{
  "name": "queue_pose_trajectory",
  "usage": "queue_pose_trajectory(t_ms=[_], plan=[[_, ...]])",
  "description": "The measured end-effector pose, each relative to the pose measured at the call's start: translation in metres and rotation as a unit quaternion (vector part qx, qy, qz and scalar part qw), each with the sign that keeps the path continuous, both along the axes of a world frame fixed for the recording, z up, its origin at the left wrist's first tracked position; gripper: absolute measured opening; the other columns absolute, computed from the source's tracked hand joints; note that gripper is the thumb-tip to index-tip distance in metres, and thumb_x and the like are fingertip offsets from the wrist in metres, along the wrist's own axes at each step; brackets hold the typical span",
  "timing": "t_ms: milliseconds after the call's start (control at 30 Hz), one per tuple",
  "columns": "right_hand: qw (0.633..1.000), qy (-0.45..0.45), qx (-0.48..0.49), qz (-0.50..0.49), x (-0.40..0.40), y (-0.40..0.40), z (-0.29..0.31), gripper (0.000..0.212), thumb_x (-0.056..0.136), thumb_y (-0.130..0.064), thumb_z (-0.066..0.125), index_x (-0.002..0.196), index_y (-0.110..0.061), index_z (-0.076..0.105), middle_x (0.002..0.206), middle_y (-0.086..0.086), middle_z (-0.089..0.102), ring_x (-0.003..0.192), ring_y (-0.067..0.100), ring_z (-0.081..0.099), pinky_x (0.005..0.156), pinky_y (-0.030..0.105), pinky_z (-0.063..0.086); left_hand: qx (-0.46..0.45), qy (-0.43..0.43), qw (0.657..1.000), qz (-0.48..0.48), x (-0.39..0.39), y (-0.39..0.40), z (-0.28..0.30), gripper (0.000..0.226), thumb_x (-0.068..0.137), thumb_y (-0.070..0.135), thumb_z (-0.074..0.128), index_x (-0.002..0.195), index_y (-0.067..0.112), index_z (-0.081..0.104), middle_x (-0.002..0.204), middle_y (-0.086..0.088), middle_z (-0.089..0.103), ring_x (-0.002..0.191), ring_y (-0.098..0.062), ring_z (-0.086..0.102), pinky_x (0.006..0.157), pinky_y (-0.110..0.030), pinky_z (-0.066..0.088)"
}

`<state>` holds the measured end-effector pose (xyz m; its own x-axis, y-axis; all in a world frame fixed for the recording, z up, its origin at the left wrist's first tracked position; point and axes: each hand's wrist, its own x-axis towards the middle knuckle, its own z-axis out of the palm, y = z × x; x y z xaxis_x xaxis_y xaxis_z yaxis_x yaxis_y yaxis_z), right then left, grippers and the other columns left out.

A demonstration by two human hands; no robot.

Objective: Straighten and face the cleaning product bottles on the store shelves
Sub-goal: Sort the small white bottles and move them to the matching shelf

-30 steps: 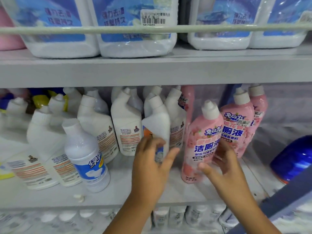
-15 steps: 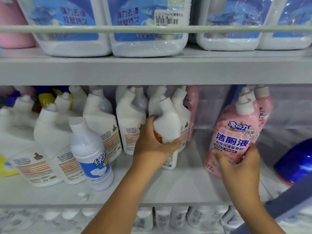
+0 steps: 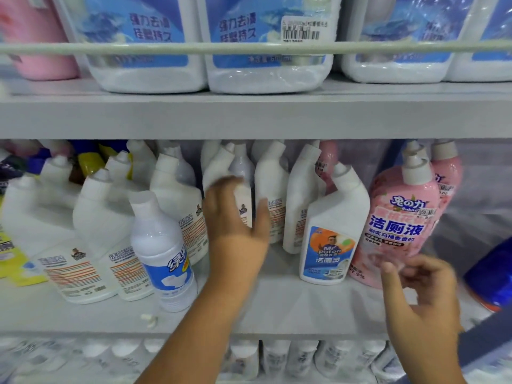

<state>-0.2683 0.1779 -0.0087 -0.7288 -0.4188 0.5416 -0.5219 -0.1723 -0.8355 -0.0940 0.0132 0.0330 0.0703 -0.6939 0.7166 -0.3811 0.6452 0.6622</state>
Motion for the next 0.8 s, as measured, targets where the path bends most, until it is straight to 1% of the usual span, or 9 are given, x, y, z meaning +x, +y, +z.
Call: queue_pose_trajectory(t_ms=[67, 133, 200, 267, 333, 467, 567, 633, 800], plan=[[0.998, 0.002, -0.013, 0.061, 0.014, -0.003, 0.006, 0.026, 0.091, -0.016, 0.070, 0.092, -0.039, 0.057, 0.087, 0.004, 0.059, 0.075, 0.015, 0.056, 0.071, 0.016, 0.047, 0.037, 0.013, 0.999, 0.027, 0.004, -0.024, 0.020, 0.057, 0.087, 0.022, 0.074, 0.136, 0.003, 0.051, 0.139, -0.015, 0.051, 0.131, -0.026, 0.046, 0.113, -0.027, 0.035], [0.993, 0.011, -0.004, 0.119, 0.031, -0.008, 0.013, 0.025, 0.090, -0.013, 0.068, 0.090, -0.037, 0.060, 0.087, -0.004, 0.063, 0.075, 0.013, 0.059, 0.071, 0.015, 0.048, 0.094, 0.004, 0.995, 0.018, 0.003, -0.046, 0.029, 0.068, 0.089, 0.031, 0.069, 0.146, 0.006, 0.042, 0.147, -0.013, 0.048, 0.138, -0.026, 0.044, 0.117, -0.034, 0.035], [0.985, 0.025, 0.018, 0.168, 0.044, -0.014, 0.019, 0.027, 0.090, -0.010, 0.067, 0.092, -0.035, 0.062, 0.091, -0.008, 0.065, 0.078, 0.011, 0.063, 0.073, 0.015, 0.050, 0.113, -0.044, 0.992, 0.019, 0.004, -0.061, 0.027, 0.065, 0.093, 0.040, 0.059, 0.148, 0.011, 0.042, 0.144, -0.012, 0.052, 0.135, -0.029, 0.048, 0.112, -0.040, 0.041], [0.977, 0.022, 0.046, 0.205, 0.052, -0.021, 0.030, 0.029, 0.090, -0.002, 0.067, 0.094, -0.031, 0.064, 0.097, -0.005, 0.067, 0.085, 0.014, 0.066, 0.077, 0.019, 0.053, 0.114, -0.080, 0.990, 0.037, 0.007, -0.062, 0.026, 0.051, 0.099, 0.037, 0.055, 0.144, 0.013, 0.050, 0.132, -0.016, 0.059, 0.122, -0.034, 0.056, 0.100, -0.041, 0.048], [0.970, 0.009, 0.069, 0.231, 0.057, -0.033, 0.047, 0.026, 0.092, 0.001, 0.066, 0.096, -0.025, 0.066, 0.099, -0.003, 0.069, 0.093, 0.015, 0.068, 0.081, 0.023, 0.054, 0.114, -0.075, 0.990, 0.040, 0.013, -0.048, 0.026, 0.041, 0.102, 0.032, 0.056, 0.140, 0.015, 0.055, 0.127, -0.016, 0.060, 0.116, -0.036, 0.057, 0.092, -0.037, 0.047], [0.964, -0.008, 0.077, 0.256, 0.072, -0.084, 0.096, 0.021, 0.094, -0.001, 0.062, 0.106, -0.017, 0.067, 0.105, -0.004, 0.072, 0.099, 0.009, 0.068, 0.089, 0.025, 0.055, 0.046, -0.044, 0.996, 0.055, 0.030, -0.006, 0.020, 0.039, 0.100, 0.031, 0.056, 0.134, 0.014, 0.060, 0.125, -0.012, 0.061, 0.116, -0.025, 0.053, 0.094, -0.018, 0.035], [0.963, 0.082, 0.138, 0.215, 0.083, -0.146, 0.123, 0.018, 0.096, -0.011, 0.058, 0.112, -0.011, 0.067, 0.116, 0.004, 0.070, 0.108, 0.019, 0.065, 0.095, 0.032, 0.050, 0.040, -0.055, 0.996, 0.065, 0.041, 0.013, 0.025, 0.036, 0.098, 0.028, 0.061, 0.132, 0.016, 0.062, 0.125, -0.010, 0.062, 0.112, -0.023, 0.053, 0.090, -0.015, 0.033], [0.946, 0.165, 0.206, 0.190, 0.091, -0.180, 0.138, 0.024, 0.100, -0.023, 0.056, 0.115, -0.006, 0.064, 0.119, 0.010, 0.067, 0.114, 0.025, 0.061, 0.092, 0.024, 0.042, 0.074, -0.067, 0.992, 0.077, 0.045, 0.019, 0.031, 0.034, 0.099, 0.026, 0.063, 0.132, 0.018, 0.062, 0.126, -0.008, 0.061, 0.112, -0.028, 0.058, 0.088, -0.020, 0.037], [0.854, 0.284, 0.390, 0.196, 0.105, -0.235, 0.152, 0.036, 0.109, -0.023, 0.037, 0.132, -0.004, 0.057, 0.137, 0.016, 0.058, 0.130, 0.030, 0.052, 0.107, 0.033, 0.038, 0.122, -0.110, 0.981, 0.099, 0.051, 0.030, 0.041, 0.042, 0.100, 0.034, 0.060, 0.141, 0.026, 0.054, 0.130, -0.005, 0.057, 0.112, -0.029, 0.059, 0.082, -0.026, 0.040]])
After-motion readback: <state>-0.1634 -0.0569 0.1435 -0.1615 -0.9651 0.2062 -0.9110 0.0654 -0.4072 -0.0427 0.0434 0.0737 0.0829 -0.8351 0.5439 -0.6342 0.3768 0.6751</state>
